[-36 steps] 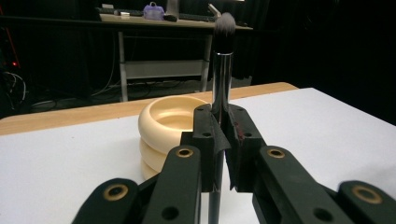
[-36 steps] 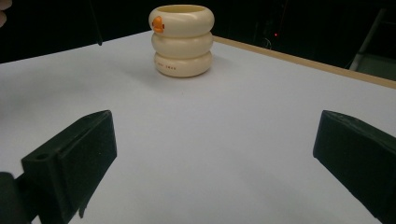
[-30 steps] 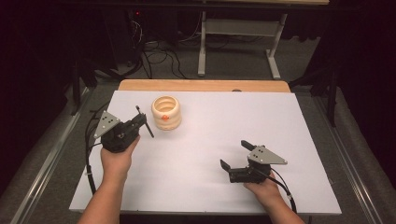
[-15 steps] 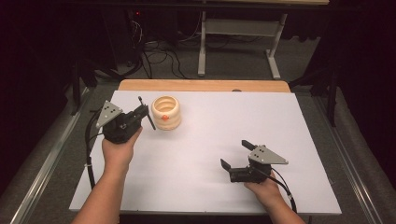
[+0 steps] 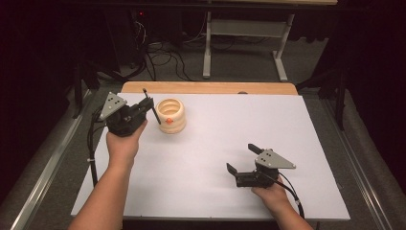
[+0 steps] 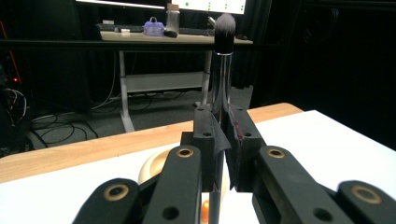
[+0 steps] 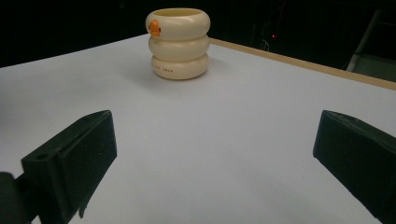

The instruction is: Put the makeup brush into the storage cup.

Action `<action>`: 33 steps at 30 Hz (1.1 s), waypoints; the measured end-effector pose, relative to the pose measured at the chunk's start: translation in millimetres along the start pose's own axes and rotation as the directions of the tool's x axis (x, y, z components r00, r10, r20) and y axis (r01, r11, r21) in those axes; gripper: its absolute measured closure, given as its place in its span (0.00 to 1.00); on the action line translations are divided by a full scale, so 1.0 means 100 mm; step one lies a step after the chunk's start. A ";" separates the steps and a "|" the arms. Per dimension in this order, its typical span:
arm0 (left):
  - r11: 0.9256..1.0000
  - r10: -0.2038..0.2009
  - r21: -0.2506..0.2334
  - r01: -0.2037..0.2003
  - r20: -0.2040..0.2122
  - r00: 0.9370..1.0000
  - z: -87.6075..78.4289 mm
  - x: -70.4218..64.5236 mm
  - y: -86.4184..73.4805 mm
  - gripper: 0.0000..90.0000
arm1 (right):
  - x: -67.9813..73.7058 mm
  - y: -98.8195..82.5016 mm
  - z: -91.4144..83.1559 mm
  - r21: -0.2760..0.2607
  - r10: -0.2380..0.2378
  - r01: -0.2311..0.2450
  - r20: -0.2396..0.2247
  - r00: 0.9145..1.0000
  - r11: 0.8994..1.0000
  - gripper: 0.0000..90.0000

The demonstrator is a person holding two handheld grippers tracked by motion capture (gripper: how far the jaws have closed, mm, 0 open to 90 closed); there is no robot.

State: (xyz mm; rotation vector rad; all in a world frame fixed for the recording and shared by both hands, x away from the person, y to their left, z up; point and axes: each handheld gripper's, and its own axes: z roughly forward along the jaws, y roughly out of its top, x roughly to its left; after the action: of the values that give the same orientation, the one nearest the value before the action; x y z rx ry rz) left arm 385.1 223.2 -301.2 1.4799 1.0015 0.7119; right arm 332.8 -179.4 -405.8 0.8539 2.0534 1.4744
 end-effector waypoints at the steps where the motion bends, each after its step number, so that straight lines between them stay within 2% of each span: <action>1: 1.000 0.002 0.000 -0.002 0.000 1.000 0.01 0.00 0.01 0.93 | 0.00 0.00 0.00 0.001 0.003 -0.003 0.003 1.000 1.000 0.01; 14: 1.000 0.007 -0.015 -0.007 -0.002 1.000 0.22 0.04 0.21 0.93 | 0.00 0.00 0.00 -0.003 -0.006 0.006 -0.003 1.000 1.000 0.01; 20: 1.000 0.014 -0.019 -0.014 -0.009 1.000 0.31 0.04 0.28 0.93 | 0.00 0.00 0.00 -0.002 0.006 -0.006 -0.003 1.000 1.000 0.01; 33: 1.000 0.010 0.010 -0.009 -0.028 1.000 0.51 0.09 0.23 0.93 | -0.01 0.00 -0.01 -0.005 0.001 -0.001 0.002 1.000 1.000 0.01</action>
State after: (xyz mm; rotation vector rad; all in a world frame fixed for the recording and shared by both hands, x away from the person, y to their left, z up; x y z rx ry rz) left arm 438.1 208.3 -288.1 1.4873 1.0212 0.7378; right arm 332.8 -180.5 -405.5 0.8541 2.0472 1.4776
